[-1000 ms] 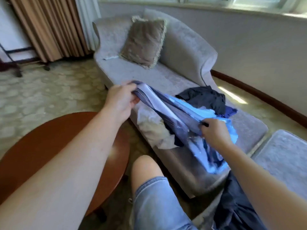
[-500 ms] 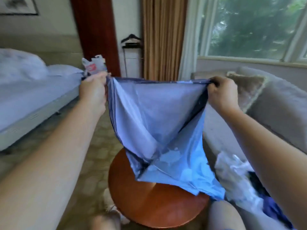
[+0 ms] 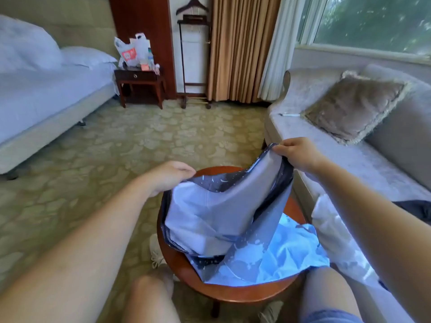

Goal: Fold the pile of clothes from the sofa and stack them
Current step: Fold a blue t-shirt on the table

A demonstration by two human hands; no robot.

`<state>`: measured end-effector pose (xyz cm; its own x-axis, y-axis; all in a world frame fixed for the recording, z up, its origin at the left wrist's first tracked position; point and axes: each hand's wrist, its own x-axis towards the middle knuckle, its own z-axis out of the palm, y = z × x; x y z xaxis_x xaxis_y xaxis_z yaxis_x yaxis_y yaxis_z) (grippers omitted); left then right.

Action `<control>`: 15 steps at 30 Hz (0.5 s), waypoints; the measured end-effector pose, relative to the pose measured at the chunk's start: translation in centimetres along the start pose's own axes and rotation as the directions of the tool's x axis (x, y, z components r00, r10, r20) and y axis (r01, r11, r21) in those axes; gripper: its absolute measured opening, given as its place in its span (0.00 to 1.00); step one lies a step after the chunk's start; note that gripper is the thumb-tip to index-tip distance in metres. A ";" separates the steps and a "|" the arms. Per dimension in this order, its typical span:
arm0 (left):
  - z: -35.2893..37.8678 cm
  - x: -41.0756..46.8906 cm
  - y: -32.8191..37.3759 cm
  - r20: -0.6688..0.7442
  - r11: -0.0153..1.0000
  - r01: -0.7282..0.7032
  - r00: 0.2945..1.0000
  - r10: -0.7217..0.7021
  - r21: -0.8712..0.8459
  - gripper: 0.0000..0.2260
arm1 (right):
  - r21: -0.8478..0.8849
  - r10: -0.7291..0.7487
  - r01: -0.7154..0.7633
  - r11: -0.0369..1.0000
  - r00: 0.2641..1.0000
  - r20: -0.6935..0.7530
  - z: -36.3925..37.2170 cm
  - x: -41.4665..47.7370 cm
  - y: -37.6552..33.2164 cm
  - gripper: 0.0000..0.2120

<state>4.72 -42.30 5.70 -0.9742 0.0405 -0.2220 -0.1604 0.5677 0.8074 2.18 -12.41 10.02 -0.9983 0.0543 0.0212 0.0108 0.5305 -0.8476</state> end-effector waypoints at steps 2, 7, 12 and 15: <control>1.4 0.7 -1.2 0.113 0.982 -0.045 0.993 0.025 0.183 0.09 | -0.015 0.044 -0.044 0.999 0.999 0.024 0.8 0.6 1.2 0.12; 4.3 3.2 -6.3 0.108 0.945 0.005 0.993 -0.042 0.328 0.11 | -0.069 0.117 -0.108 0.992 0.982 0.145 4.0 2.2 3.6 0.13; 5.5 3.7 -8.9 -0.125 0.651 0.108 0.992 -0.020 0.751 0.07 | -0.293 0.118 -0.101 0.951 0.992 0.043 8.2 4.9 5.9 0.10; 7.7 4.5 -9.8 -0.082 0.638 -0.062 0.978 0.193 0.768 0.12 | -0.400 0.061 -0.086 0.913 0.995 -0.075 11.1 3.6 8.4 0.23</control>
<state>3.14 -41.32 -7.39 -0.9965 0.0817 -0.0160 0.0795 0.9909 0.1089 -1.98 -17.16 -2.87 -0.9887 0.1497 0.0092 0.1186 0.8176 -0.5635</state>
